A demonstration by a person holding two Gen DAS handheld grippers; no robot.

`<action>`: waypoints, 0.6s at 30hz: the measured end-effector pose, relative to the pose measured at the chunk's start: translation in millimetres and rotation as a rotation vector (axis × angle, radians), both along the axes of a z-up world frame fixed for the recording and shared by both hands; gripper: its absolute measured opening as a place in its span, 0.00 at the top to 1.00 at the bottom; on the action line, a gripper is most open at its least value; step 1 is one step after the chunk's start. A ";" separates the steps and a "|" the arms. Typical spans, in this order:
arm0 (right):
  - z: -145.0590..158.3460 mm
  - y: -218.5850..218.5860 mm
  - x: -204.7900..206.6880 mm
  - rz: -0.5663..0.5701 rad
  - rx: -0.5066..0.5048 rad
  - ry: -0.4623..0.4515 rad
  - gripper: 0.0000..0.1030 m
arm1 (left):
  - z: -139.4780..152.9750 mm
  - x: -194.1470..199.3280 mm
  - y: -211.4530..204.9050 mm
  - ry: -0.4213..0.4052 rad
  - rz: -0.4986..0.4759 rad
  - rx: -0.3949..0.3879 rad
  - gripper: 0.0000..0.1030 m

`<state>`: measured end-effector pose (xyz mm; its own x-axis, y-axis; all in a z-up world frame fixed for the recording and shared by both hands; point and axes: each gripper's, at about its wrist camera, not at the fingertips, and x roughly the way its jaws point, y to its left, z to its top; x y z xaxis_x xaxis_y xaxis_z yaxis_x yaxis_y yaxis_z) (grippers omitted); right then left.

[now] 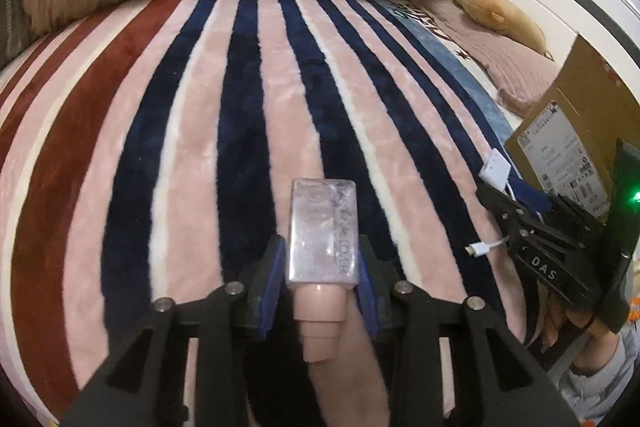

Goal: Organize rigid objects
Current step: 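Lift the clear bottle and white adapter over the box with both tools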

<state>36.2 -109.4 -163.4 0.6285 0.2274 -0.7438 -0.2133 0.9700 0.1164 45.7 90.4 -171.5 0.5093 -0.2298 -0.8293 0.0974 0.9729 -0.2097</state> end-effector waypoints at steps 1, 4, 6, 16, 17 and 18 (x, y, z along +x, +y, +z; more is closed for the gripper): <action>0.6 0.0 1.1 -0.009 -0.011 -0.001 0.55 | -1.7 0.1 -1.6 -0.005 0.006 0.002 0.69; -4.4 -1.6 6.4 -0.026 -0.004 0.001 0.52 | -5.0 -2.2 -3.3 -0.028 0.025 0.009 0.70; -7.4 1.3 9.9 -0.014 -0.024 -0.014 0.58 | -5.8 -1.9 -4.7 -0.035 0.027 0.022 0.73; 39.2 22.4 -5.3 0.152 0.036 -0.131 0.63 | 44.8 -17.2 13.2 -0.133 0.038 -0.012 0.73; 49.9 25.6 -8.6 0.174 0.046 -0.152 0.63 | 54.3 -19.3 15.2 -0.148 0.039 -0.010 0.73; 60.0 27.8 -11.0 0.193 0.055 -0.169 0.63 | 63.0 -21.7 16.6 -0.164 0.040 -0.007 0.73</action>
<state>25.3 -81.7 -103.3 0.6838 0.3925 -0.6152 -0.4146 0.9027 0.1151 24.0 107.0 -108.4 0.6467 -0.2119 -0.7327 0.0920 0.9753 -0.2008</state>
